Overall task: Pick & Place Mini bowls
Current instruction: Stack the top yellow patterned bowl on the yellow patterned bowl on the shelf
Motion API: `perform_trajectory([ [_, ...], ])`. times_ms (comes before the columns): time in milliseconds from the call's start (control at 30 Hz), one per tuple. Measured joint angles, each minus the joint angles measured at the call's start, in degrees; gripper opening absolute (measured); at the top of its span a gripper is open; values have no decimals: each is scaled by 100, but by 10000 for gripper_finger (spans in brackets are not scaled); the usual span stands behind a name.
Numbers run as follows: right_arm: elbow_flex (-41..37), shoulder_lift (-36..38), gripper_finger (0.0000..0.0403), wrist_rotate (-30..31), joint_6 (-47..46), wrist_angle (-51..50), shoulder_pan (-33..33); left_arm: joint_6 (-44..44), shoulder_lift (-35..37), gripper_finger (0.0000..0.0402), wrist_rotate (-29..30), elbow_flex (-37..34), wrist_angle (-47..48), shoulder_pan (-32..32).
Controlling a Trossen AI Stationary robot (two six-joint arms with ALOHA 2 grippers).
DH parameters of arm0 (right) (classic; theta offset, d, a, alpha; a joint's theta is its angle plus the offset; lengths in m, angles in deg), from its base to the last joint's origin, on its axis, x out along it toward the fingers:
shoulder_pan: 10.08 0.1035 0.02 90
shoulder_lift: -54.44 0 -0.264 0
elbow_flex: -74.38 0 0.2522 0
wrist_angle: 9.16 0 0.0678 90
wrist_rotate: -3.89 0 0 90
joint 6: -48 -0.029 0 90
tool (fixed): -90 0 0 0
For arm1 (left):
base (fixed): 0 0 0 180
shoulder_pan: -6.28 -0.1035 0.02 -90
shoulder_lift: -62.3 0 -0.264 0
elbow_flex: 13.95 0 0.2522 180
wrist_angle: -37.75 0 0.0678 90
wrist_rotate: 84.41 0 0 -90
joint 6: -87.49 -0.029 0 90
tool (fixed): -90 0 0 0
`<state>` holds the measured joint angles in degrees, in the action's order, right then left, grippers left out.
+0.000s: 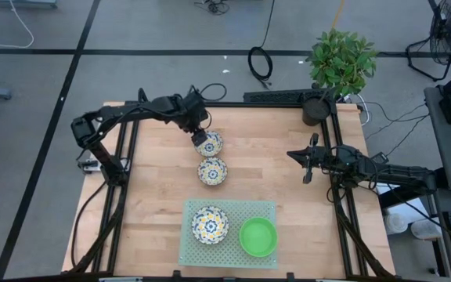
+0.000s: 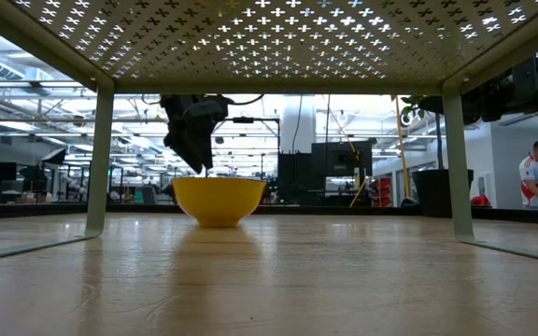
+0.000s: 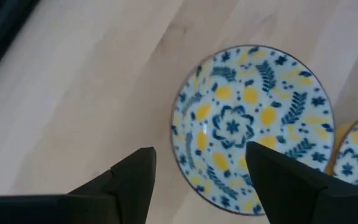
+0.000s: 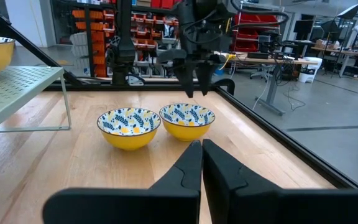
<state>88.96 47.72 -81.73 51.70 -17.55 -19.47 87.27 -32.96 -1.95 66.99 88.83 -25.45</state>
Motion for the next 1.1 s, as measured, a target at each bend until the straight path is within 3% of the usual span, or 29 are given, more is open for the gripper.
perform_trajectory([
  [333, 1, 1, 0, 0, 0, 0, -1, 393, 0, 253, -1, -317, 182, 0],
  [667, 1, 0, 0, 0, 0, 0, -1, 439, 0, 253, -1, -832, -397, 0],
  [1100, 2, 0, 0, 0, 0, 0, -1, 597, 0, 253, -5, -850, -465, 0],
])
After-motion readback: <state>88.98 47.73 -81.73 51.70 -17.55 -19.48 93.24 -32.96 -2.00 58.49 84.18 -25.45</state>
